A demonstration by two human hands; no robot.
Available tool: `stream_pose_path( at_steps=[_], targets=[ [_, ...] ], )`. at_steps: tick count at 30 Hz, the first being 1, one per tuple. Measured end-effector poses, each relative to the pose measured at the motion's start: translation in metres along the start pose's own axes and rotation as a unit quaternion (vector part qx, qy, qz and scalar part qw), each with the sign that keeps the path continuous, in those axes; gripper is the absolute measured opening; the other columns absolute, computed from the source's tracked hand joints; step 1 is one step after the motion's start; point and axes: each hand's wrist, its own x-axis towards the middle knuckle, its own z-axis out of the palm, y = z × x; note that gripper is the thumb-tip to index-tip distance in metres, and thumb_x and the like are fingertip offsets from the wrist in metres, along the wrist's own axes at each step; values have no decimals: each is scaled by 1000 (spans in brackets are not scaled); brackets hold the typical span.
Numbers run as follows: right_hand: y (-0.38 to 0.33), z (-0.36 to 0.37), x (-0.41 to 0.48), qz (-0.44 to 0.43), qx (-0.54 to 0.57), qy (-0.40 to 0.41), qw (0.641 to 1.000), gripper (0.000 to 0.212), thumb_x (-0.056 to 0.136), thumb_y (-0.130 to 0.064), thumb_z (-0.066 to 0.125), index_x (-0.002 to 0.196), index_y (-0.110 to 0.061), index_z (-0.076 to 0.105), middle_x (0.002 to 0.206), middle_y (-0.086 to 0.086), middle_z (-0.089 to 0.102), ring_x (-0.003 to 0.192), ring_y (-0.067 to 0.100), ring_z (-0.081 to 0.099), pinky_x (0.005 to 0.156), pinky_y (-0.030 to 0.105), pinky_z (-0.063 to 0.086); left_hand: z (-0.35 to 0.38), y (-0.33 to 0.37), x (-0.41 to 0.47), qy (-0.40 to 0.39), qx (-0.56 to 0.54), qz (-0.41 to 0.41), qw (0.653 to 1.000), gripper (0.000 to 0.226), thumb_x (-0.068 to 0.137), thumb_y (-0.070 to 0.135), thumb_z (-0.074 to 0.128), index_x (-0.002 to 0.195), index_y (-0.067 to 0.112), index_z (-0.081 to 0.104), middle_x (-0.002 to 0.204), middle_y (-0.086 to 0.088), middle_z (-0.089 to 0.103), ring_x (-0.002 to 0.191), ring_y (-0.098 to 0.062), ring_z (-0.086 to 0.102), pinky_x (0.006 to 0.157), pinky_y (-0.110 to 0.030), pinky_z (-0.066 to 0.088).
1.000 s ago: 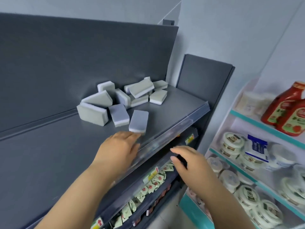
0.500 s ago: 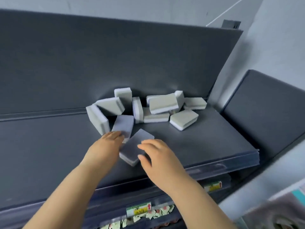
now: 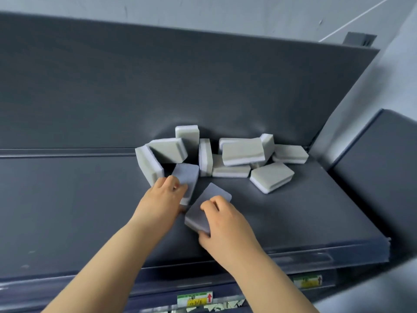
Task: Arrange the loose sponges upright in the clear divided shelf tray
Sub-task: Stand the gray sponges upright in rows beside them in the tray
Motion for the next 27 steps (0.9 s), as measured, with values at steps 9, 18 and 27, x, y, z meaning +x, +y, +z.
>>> stream_pose_path(
  at_steps=[9,18,27],
  targets=[
    [48,-25,-19,36,52,21,998,59,84,-20,46,135,-36,21,134,-11,28,82,15,46,64,21,36,3,10,9,14,47,-2,999,37,56,30,88,75,13,63,76,2,67,71,-22,65,46,-25,49],
    [61,-22,-21,32,87,20,995,51,90,-9,38,132,-37,35,147,-17,12,110,12,44,68,20,37,-16,38,-16,75,49,29,996,59,64,11,75,116,28,53,104,-7,64,79,-29,64,38,-29,45],
    [66,-12,-16,6,82,108,991,37,88,-13,56,122,-26,51,136,-7,36,120,16,41,82,25,47,-9,53,-25,64,-14,-19,998,43,65,25,82,98,25,55,114,-9,56,82,-30,62,36,-29,46]
  ],
)
